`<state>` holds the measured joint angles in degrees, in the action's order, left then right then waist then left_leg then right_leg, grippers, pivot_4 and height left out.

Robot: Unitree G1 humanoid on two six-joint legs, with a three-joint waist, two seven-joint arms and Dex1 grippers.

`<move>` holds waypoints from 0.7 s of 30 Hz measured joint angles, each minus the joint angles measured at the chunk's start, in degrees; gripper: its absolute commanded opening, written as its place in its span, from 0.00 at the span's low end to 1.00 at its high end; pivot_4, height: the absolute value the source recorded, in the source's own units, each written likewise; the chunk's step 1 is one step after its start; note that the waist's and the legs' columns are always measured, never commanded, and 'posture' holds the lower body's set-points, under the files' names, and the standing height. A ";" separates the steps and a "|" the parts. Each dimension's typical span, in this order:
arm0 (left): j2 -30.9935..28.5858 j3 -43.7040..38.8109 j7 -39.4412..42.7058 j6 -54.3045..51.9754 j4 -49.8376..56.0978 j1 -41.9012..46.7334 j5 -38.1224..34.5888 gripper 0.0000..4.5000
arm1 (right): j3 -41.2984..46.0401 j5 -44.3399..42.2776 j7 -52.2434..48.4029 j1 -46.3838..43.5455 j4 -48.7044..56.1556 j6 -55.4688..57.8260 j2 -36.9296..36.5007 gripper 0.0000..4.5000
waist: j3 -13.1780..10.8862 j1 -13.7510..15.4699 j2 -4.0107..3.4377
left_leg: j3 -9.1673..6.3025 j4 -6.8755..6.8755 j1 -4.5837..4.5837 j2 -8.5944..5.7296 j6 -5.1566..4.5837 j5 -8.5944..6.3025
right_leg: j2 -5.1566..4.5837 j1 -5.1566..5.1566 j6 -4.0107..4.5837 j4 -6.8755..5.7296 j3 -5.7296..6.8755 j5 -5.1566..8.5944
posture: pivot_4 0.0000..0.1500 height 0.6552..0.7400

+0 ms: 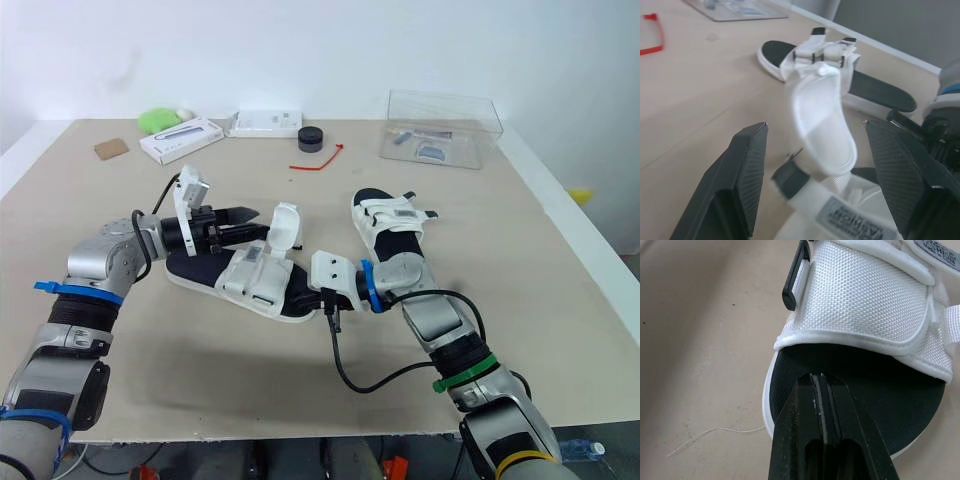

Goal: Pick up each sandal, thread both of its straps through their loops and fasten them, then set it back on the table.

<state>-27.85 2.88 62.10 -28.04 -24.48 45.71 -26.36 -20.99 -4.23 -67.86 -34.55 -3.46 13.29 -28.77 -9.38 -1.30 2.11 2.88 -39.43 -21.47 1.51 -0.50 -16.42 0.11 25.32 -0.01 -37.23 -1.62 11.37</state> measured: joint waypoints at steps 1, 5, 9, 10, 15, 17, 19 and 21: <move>0.08 0.58 0.50 0.99 -0.54 0.01 0.93 0.70 | 0.00 0.00 0.07 0.04 0.03 0.00 0.00 0.00 | 0.00 0.00 0.00 | 0.00 0.00 0.00 0.00 0.00 0.00 | 0.01 0.00 0.00 0.00 0.00 0.00 | 1.00 1.00; 0.39 4.08 2.87 7.27 -8.59 1.18 6.79 0.34 | 0.00 0.00 0.38 0.20 0.24 0.04 -0.02 0.00 | 0.00 0.03 0.00 | 0.00 -0.01 0.00 -0.02 0.00 0.00 | 0.03 0.00 0.00 0.00 0.02 0.00 | 1.00 1.00; 0.54 4.53 3.61 10.41 -17.29 4.68 10.21 0.02 | 0.01 0.00 0.55 0.39 0.57 0.07 -0.04 0.00 | 0.00 0.02 0.00 | 0.00 0.00 -0.02 -0.07 -0.03 -0.01 | 0.06 0.01 0.00 0.02 0.02 0.00 | 1.00 1.00; 0.77 4.47 3.74 11.12 -19.96 5.82 10.82 0.02 | 0.02 -0.01 0.57 0.42 0.59 0.08 -0.07 0.00 | 0.00 0.03 0.00 | 0.00 0.00 -0.02 -0.07 -0.03 -0.02 | 0.07 0.01 0.00 0.02 0.02 0.00 | 1.00 1.00; 2.09 4.05 5.53 15.33 -27.99 9.01 13.31 0.02 | 0.02 -0.01 0.57 0.44 0.74 0.09 -0.16 0.00 | 0.00 0.00 0.00 | 0.01 0.00 -0.04 -0.08 -0.08 -0.04 | 0.05 0.01 -0.02 0.05 0.01 0.01 | 1.00 1.00; 2.13 3.97 6.64 15.77 -29.09 9.56 14.05 0.02 | 0.02 -0.01 0.63 0.44 0.74 0.10 -0.14 0.00 | 0.00 0.00 0.01 | 0.01 0.00 -0.04 -0.08 -0.08 -0.04 | 0.06 0.01 -0.02 0.05 0.01 0.01 | 1.00 1.00; 1.93 3.86 8.09 15.34 -29.09 9.62 14.63 0.02 | 0.02 -0.02 0.64 0.43 0.73 0.09 -0.14 0.00 | 0.00 -0.01 0.01 | 0.00 0.00 -0.04 -0.07 -0.08 -0.05 | 0.07 0.01 -0.02 0.05 0.01 0.01 | 1.00 1.00; 1.52 3.75 9.51 14.11 -28.67 9.60 14.90 0.02 | 0.02 -0.02 0.66 0.42 0.72 -0.01 -0.14 0.00 | 0.00 -0.03 0.00 | 0.00 0.00 -0.04 -0.06 -0.13 -0.07 | 0.07 0.01 -0.05 0.05 0.00 0.04 | 1.00 1.00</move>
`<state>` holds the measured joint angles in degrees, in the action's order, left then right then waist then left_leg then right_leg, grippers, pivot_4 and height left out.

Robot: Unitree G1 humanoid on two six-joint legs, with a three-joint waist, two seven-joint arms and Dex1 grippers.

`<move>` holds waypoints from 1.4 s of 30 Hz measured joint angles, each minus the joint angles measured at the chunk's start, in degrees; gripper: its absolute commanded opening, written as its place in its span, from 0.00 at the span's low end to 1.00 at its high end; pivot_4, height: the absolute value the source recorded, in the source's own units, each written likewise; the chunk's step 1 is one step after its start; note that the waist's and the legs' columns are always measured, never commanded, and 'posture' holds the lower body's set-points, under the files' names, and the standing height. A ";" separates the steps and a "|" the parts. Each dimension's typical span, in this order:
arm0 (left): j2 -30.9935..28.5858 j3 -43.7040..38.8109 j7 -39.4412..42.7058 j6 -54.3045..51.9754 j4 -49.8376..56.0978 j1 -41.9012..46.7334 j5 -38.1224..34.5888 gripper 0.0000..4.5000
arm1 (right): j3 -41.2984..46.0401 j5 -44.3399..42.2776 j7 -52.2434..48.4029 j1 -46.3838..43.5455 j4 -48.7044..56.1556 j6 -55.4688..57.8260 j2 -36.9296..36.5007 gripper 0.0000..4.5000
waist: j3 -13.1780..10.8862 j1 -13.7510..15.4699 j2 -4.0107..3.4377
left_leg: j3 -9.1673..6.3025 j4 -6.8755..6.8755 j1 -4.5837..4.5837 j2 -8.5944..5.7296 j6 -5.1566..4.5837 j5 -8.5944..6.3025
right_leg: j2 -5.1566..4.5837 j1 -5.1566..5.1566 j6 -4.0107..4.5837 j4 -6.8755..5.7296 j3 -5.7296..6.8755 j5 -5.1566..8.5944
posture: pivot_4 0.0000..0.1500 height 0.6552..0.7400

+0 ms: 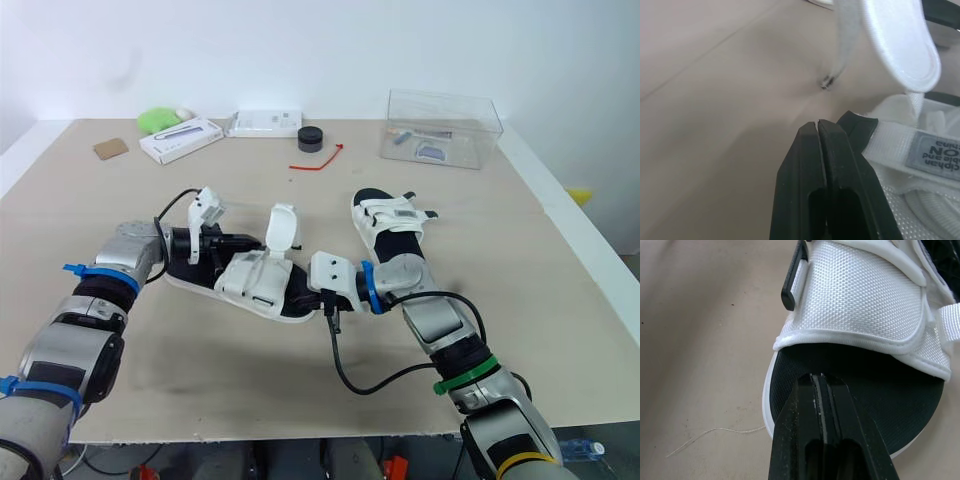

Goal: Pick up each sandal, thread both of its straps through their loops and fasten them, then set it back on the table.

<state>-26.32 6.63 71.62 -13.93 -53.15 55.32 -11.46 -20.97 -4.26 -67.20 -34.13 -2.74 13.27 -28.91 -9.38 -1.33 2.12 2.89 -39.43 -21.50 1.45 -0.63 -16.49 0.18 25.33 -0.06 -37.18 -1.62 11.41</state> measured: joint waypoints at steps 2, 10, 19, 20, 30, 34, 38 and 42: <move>-0.74 -0.13 1.30 -1.78 1.51 -0.50 0.07 0.02 | 0.01 0.03 0.07 -0.06 -0.16 -0.59 0.00 0.00 | 0.00 -0.05 0.00 | 0.01 0.00 0.00 0.05 -0.07 -0.04 | 0.00 0.00 -0.02 0.00 -0.02 0.03 | 1.00 1.00; -5.51 -0.21 5.25 -14.83 18.52 -9.63 -1.12 0.02 | 1.28 0.01 1.34 -1.56 -3.34 -2.24 0.31 0.00 | 0.00 -0.07 0.00 | 0.03 0.01 -0.06 0.02 -0.08 -0.13 | -0.13 0.06 -0.08 0.00 -0.07 0.08 | 1.00 1.00; -5.36 -2.04 -2.16 -19.43 29.68 -14.57 -2.79 0.02 | 1.13 0.00 1.40 -1.99 -4.29 -2.21 1.69 0.00 | 0.00 0.12 0.00 | 0.00 -0.02 -0.10 -0.06 -0.03 -0.13 | -0.25 0.06 -0.12 -0.01 -0.04 0.08 | 1.00 1.00; -5.23 -2.05 -2.67 -18.92 29.72 -14.65 -2.78 0.02 | 1.13 0.00 1.27 -1.99 -4.29 -2.17 1.69 0.00 | 0.00 0.12 0.00 | 0.00 -0.02 -0.10 -0.06 -0.03 -0.14 | -0.26 0.06 -0.12 -0.01 -0.04 0.08 | 1.00 1.00; -3.44 -2.53 -4.71 -17.29 28.93 -13.22 -4.30 0.02 | 1.51 -0.05 1.31 0.59 -1.30 -2.07 0.44 0.00 | 0.00 0.12 0.00 | -0.02 -0.01 -0.10 -0.12 -0.05 -0.15 | -0.32 0.04 -0.13 -0.01 -0.01 0.08 | 1.00 1.00; -4.80 -4.02 0.51 -36.93 27.98 -10.58 -13.08 0.13 | 1.64 -0.07 1.78 1.18 -0.60 -1.64 0.38 0.00 | 0.00 -0.01 0.00 | -0.05 -0.02 -0.10 -0.16 -0.06 -0.15 | -0.28 0.03 -0.21 -0.02 0.00 0.13 | 1.00 1.00; -7.17 -6.20 1.96 -49.60 25.19 -7.56 -17.97 0.55 | 1.74 -0.25 2.17 1.43 -0.12 -0.96 0.25 0.00 | 0.00 -0.01 0.01 | -0.15 -0.03 -0.09 -0.16 -0.05 -0.15 | -0.30 0.00 -0.24 -0.04 0.07 0.16 | 1.00 1.00; -6.30 -8.88 -0.35 -55.17 19.94 -4.26 -20.22 0.86 | 1.76 -0.33 2.32 1.56 0.11 -0.94 0.05 0.00 | 0.00 -0.01 0.01 | -0.16 -0.08 -0.08 -0.24 -0.03 -0.14 | -0.38 -0.02 -0.25 -0.07 0.07 0.16 | 1.00 1.00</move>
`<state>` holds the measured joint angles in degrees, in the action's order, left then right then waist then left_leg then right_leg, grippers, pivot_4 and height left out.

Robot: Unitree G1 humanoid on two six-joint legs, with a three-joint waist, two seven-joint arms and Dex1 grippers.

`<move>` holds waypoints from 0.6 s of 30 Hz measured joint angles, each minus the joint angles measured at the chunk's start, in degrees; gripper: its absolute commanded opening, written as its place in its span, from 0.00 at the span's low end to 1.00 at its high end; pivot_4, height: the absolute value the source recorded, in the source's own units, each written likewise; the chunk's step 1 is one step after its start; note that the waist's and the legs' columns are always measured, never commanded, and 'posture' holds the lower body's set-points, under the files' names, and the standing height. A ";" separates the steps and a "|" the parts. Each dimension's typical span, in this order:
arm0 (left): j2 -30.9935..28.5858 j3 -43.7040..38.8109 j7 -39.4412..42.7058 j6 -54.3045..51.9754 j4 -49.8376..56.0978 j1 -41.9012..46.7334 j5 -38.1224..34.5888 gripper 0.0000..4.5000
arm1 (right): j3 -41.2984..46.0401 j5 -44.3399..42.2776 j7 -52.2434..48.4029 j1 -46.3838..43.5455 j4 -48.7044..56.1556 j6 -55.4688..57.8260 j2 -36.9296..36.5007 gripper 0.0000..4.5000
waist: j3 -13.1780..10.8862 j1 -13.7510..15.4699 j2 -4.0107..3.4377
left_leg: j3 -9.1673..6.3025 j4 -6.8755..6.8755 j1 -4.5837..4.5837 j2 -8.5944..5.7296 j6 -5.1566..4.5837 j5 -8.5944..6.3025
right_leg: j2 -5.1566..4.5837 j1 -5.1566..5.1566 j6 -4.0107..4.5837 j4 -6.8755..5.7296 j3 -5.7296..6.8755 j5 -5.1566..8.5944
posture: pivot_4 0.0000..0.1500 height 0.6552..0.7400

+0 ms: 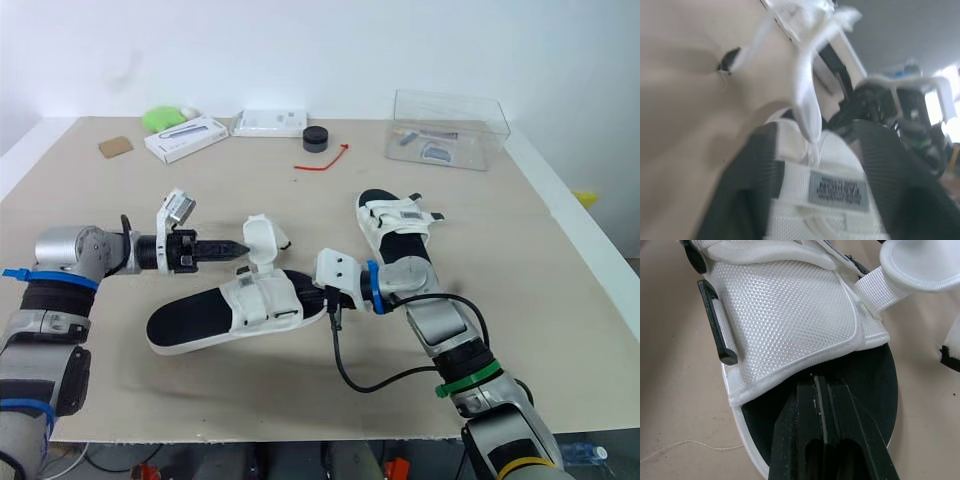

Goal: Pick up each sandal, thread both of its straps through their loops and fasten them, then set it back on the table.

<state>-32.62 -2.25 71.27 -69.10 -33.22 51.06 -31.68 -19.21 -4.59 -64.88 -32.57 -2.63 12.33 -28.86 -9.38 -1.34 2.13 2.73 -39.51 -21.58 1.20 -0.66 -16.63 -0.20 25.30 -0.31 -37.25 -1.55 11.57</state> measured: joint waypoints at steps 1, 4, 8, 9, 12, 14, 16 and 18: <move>0.11 -0.25 -0.24 -1.44 -0.27 0.20 -0.38 0.96 | -0.02 -0.01 -0.01 0.01 0.13 0.04 -0.06 0.00 | 0.00 -0.01 0.00 | 0.00 0.00 0.00 0.00 0.00 0.00 | 0.00 0.00 0.00 0.00 0.00 0.00 | 1.00 1.00; 1.19 -0.93 -1.33 -5.04 -1.30 0.21 -1.75 0.99 | -0.03 -0.10 -0.05 0.02 0.22 0.10 -0.17 0.00 | 0.00 -0.01 0.00 | 0.00 0.01 -0.01 -0.01 -0.01 -0.01 | -0.03 0.01 -0.02 0.00 -0.01 0.02 | 1.00 1.00; 3.82 -5.25 -4.01 -10.02 -3.48 0.99 -4.87 0.99 | -0.04 -0.11 0.02 0.02 0.21 0.13 -0.23 0.00 | 0.00 0.00 0.00 | -0.02 -0.01 -0.02 -0.03 0.01 0.00 | -0.07 0.00 -0.02 -0.02 0.01 0.01 | 1.00 1.00; 4.07 -6.10 -4.73 -10.91 -3.64 1.34 -5.29 0.99 | -0.05 -0.11 0.01 0.02 0.21 0.13 -0.24 0.00 | 0.00 -0.01 0.00 | -0.03 -0.01 -0.02 -0.03 0.01 0.00 | -0.07 0.00 -0.02 -0.02 0.01 0.01 | 1.00 1.00; 4.93 -8.74 -6.20 -13.33 -4.00 2.00 -7.20 0.99 | -0.07 -0.11 -0.01 0.02 0.22 0.08 -0.27 0.00 | 0.00 -0.01 0.00 | -0.04 0.00 -0.02 -0.03 0.02 0.01 | -0.07 0.00 -0.02 -0.03 0.01 0.01 | 1.00 1.00; 6.11 -10.63 -7.84 -14.03 -5.23 2.84 -7.78 0.99 | -0.07 -0.11 -0.03 0.02 0.23 0.02 -0.41 0.00 | 0.00 0.03 0.00 | -0.06 -0.01 -0.02 -0.05 0.03 0.01 | -0.10 0.00 -0.02 -0.03 0.02 0.01 | 1.00 1.00; 7.46 -11.77 -9.37 -14.11 -6.42 3.92 -8.48 0.99 | -0.10 -0.10 -0.01 0.01 0.22 -0.01 -0.44 0.00 | 0.00 0.03 0.00 | -0.07 -0.01 -0.02 -0.09 0.05 0.02 | -0.15 -0.02 -0.03 -0.03 0.03 0.01 | 1.00 1.00; 8.53 -12.23 -10.37 -13.59 -8.04 4.90 -8.67 0.99 | -0.15 -0.10 -0.02 -0.04 0.21 -0.02 -0.40 0.00 | 0.00 0.02 0.00 | -0.07 -0.01 -0.02 -0.10 0.05 0.02 | -0.16 -0.01 -0.03 -0.03 0.03 0.01 | 1.00 1.00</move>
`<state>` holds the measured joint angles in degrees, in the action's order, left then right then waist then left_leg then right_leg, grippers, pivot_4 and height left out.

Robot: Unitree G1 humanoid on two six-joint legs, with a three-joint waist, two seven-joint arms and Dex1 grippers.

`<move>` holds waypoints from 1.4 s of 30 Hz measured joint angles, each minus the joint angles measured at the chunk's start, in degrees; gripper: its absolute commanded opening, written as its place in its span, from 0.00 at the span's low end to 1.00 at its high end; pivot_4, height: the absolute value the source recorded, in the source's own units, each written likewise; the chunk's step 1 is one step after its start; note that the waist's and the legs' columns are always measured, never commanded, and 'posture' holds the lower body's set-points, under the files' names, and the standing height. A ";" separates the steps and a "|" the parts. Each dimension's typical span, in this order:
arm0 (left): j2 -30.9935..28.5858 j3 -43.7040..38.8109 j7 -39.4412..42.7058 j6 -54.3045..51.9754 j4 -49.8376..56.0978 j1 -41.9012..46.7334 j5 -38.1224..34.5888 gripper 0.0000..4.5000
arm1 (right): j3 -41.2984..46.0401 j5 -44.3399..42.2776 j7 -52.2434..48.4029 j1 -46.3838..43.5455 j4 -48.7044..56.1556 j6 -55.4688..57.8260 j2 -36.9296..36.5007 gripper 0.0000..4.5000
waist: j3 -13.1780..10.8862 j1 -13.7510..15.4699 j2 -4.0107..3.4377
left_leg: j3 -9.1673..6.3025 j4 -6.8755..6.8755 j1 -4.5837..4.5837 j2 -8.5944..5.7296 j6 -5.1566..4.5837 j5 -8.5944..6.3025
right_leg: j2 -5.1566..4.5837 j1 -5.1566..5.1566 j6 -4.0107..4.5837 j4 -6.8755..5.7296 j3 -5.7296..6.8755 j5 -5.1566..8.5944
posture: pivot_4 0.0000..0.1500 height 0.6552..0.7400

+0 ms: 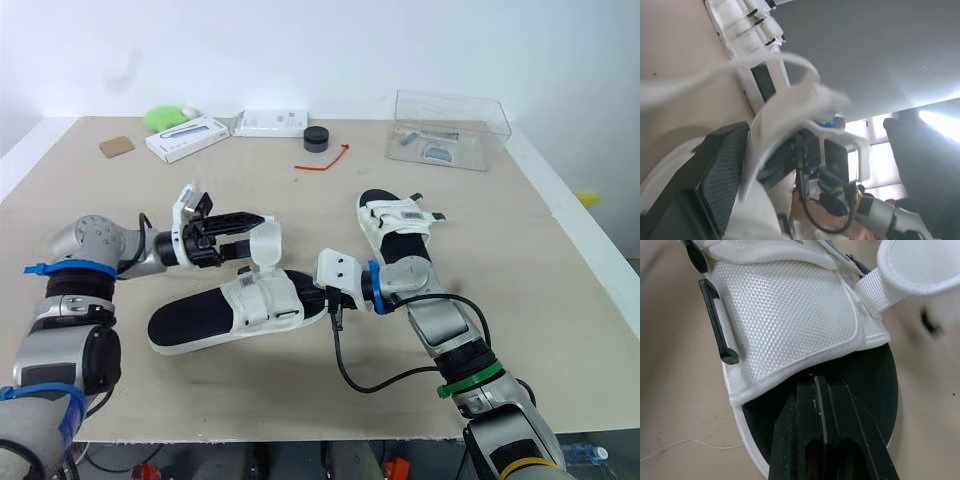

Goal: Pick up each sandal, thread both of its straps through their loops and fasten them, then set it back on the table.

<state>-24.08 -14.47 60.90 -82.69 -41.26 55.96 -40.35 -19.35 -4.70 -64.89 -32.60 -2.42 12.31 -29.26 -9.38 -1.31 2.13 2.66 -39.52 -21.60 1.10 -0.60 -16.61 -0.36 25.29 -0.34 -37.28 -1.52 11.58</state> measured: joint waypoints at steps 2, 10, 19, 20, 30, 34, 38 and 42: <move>0.49 -0.08 -0.56 0.26 -1.43 0.53 -0.07 0.99 | -0.04 0.01 0.00 -0.04 0.00 -0.01 0.07 0.00 | 0.00 0.00 0.00 | -0.01 0.00 0.00 0.00 0.00 0.00 | 0.00 0.00 0.00 0.00 0.00 0.00 | 1.00 1.00; 2.30 0.04 -1.62 4.06 -6.62 2.51 0.30 0.99 | -0.04 0.11 0.01 -0.10 -0.06 -0.02 0.08 0.00 | 0.00 -0.01 0.00 | -0.06 0.00 0.00 -0.03 0.04 0.02 | -0.02 -0.01 0.00 -0.01 0.03 0.00 | 1.00 1.00; 3.28 -3.38 -5.55 15.93 -19.20 9.30 2.71 0.99 | -0.19 0.24 -0.05 -0.26 -0.07 -0.02 0.19 0.00 | 0.00 -0.04 0.00 | -0.11 0.02 -0.02 -0.07 0.07 0.03 | -0.03 0.00 0.00 -0.01 0.08 -0.01 | 1.00 1.00; 3.31 -3.60 -5.55 16.85 -20.07 9.88 2.87 0.99 | -0.19 0.24 -0.05 -0.27 -0.07 -0.01 0.19 0.00 | 0.00 -0.05 0.00 | -0.11 0.02 -0.02 -0.07 0.07 0.03 | -0.03 0.00 0.00 -0.01 0.08 -0.01 | 1.00 1.00; 3.83 -3.14 -2.48 17.76 -19.78 10.09 4.37 0.99 | -0.19 0.24 -0.08 -0.29 -0.07 -0.01 0.19 0.00 | 0.00 -0.06 0.00 | -0.15 0.02 -0.04 -0.08 0.07 0.03 | -0.02 0.00 0.00 -0.02 0.10 -0.01 | 1.00 1.00; 2.54 -1.77 -1.55 19.72 -17.04 9.94 5.81 0.99 | -0.19 0.27 -0.18 -0.40 -0.17 -0.01 0.16 0.00 | 0.00 -0.05 0.00 | -0.16 0.02 -0.04 -0.08 0.08 0.04 | -0.03 0.00 0.00 -0.01 0.10 -0.01 | 1.00 1.00; 2.50 -1.48 -1.63 25.11 -13.82 9.57 6.85 0.99 | -0.30 0.38 -0.43 -0.64 -0.34 -0.11 0.12 0.00 | 0.00 -0.04 0.00 | -0.16 0.01 -0.05 -0.07 0.10 0.04 | -0.05 0.00 0.00 -0.02 0.10 -0.01 | 1.00 1.00; 2.44 -1.43 -1.79 26.41 -13.29 9.56 7.41 0.99 | -0.37 0.39 -0.96 -1.07 -0.85 -0.29 0.13 0.00 | 0.00 -0.04 0.00 | -0.17 0.01 -0.06 -0.08 0.09 0.04 | -0.04 0.00 0.00 -0.02 0.11 -0.01 | 1.00 1.00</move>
<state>-21.64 -15.90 59.11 -56.28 -54.55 65.52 -32.94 -19.73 -4.30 -65.86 -33.68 -3.28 12.02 -29.13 -9.38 -1.36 2.13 2.48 -39.50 -21.65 1.02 -0.51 -16.56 -0.40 25.29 -0.33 -37.29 -1.41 11.57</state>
